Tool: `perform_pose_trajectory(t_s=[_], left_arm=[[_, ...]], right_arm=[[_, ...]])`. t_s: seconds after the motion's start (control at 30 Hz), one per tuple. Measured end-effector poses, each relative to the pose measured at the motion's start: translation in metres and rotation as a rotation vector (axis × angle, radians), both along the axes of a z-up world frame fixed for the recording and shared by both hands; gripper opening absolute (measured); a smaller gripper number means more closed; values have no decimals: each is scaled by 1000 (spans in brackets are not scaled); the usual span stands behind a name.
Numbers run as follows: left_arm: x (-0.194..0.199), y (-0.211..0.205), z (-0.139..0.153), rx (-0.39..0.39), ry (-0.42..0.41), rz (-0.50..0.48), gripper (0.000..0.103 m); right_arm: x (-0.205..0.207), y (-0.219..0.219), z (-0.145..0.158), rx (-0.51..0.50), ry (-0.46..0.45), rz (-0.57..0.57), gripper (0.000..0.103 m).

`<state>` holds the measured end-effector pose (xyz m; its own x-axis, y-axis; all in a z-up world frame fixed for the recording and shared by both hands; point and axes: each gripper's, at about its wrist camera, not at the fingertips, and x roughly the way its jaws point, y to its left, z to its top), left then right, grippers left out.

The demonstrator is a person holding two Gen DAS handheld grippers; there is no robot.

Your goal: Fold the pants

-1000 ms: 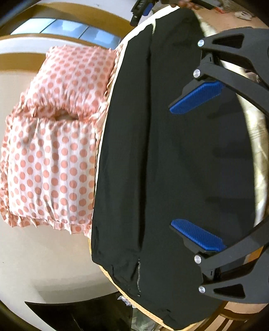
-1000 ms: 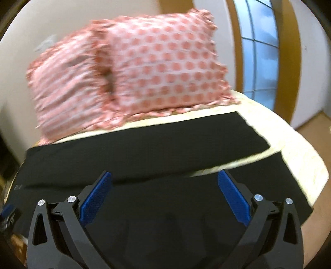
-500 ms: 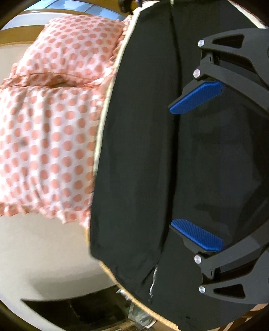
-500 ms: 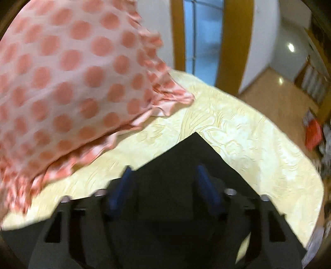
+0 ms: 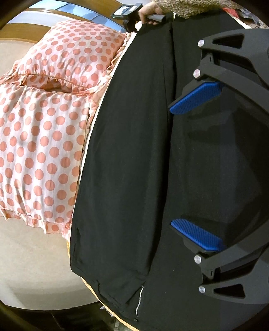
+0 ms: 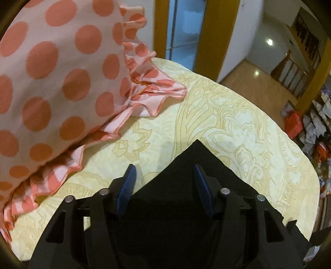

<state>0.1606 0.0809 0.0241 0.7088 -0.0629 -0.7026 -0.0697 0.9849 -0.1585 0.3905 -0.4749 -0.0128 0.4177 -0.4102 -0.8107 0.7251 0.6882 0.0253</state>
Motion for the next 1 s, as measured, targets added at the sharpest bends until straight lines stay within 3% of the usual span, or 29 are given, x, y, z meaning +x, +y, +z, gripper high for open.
perform_pose_trajectory(t_s=[0.1,0.2,0.3,0.6,0.8,1.0], left_arm=[[-1,2,0,-12,-3,4,101],[-1,3,0,-20,-6,5,101],[-2,3,0,-21,-7,5,101],[-3,5,0,-25,-14,19,101],[-5,6,1,-17,-24,28,101],[-4,6,1,-10,-22,29,101]], right_arm=[[-24,-9,2,64,-75,-16,23],[-53,-23,2,229,-206,-3,7],[-87,-24,12,288,-313,25,5],[-216,5,51,291,-566,163,4],[-289,27,30,283,-594,211,4],[-300,18,-9,423,-561,199,4]])
